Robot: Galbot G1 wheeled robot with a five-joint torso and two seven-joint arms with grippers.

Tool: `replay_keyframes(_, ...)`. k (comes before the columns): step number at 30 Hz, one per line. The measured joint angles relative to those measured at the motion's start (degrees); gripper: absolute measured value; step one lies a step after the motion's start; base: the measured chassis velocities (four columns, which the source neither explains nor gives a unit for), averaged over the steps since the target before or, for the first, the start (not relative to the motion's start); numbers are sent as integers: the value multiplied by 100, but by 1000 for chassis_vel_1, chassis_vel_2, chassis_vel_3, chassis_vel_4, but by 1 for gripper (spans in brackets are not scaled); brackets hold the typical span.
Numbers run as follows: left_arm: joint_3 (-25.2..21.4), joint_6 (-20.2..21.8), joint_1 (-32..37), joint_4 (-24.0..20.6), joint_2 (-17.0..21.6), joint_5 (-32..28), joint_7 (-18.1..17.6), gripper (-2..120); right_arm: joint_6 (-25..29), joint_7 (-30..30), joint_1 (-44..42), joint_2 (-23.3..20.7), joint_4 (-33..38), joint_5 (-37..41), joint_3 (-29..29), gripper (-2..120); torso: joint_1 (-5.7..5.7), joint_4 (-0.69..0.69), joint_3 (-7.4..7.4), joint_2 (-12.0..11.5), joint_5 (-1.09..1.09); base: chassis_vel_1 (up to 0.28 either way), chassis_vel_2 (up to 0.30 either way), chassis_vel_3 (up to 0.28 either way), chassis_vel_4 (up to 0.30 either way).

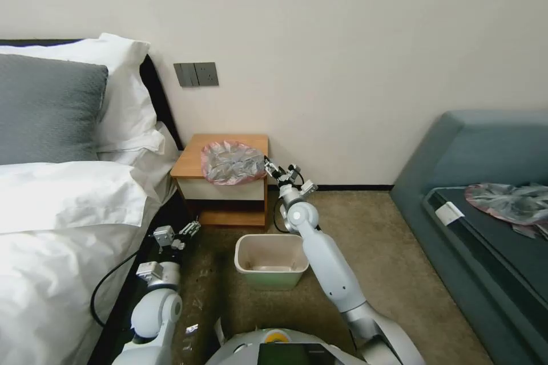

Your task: Pick up the garbage bag from the table and place it over the trash can.

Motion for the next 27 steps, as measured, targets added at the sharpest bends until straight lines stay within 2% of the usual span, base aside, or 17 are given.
replay_keyframes(4, 0, 1, 0, -14, -2, 2, -3, 98, 15, -41, -13, 8, -58, -21, -5, 72, 0, 0, 0, 0, 0, 0, 0, 0, 0)
replay_keyframes(5, 0, 1, 0, -14, -2, 2, -3, 98, 15, -41, -13, 8, -58, -21, -5, 72, 0, 0, 0, 0, 0, 0, 0, 0, 0)
replay_keyframes(11, 3, 7, 8, -32, -14, 18, -10, 98, 44, -114, -12, 45, -123, -80, 17, 47, 0, 0, 0, 0, 0, 0, 0, 0, 0)
replay_keyframes(12, 3, 7, 8, -32, -14, 18, -10, 98, 44, -114, -12, 45, -123, -80, 17, 47, 0, 0, 0, 0, 0, 0, 0, 0, 0)
replay_keyframes(14, 3, 8, 11, -32, -12, 23, -12, 98, 57, -140, -20, 39, -123, -104, 16, 37, 0, 0, 0, 0, 0, 0, 0, 0, 0)
replay_keyframes(15, 3, 8, 11, -32, -12, 23, -12, 98, 57, -140, -20, 39, -123, -104, 16, 37, 0, 0, 0, 0, 0, 0, 0, 0, 0)
replay_keyframes(18, 20, 8, 8, -32, -27, 33, -12, 98, 64, -154, -42, 27, -117, -128, 5, 20, 0, 0, 0, 0, 0, 0, 0, 0, 0)
replay_keyframes(20, 27, 9, 7, -32, -32, 34, -12, 98, 68, -158, -44, 27, -117, -137, 2, 17, 0, 0, 0, 0, 0, 0, 0, 0, 0)
replay_keyframes(23, 35, 9, 0, -28, -34, 37, -15, 98, 80, -173, -42, 28, -117, -165, 1, 2, -1, 0, 0, 0, 0, 0, 0, 0, 0)
replay_keyframes(27, 31, 11, -12, -10, -13, 37, -22, 98, 99, -186, -38, 20, -117, -194, 1, 0, 0, 0, 0, 0, 0, 0, 0, 0, 0)
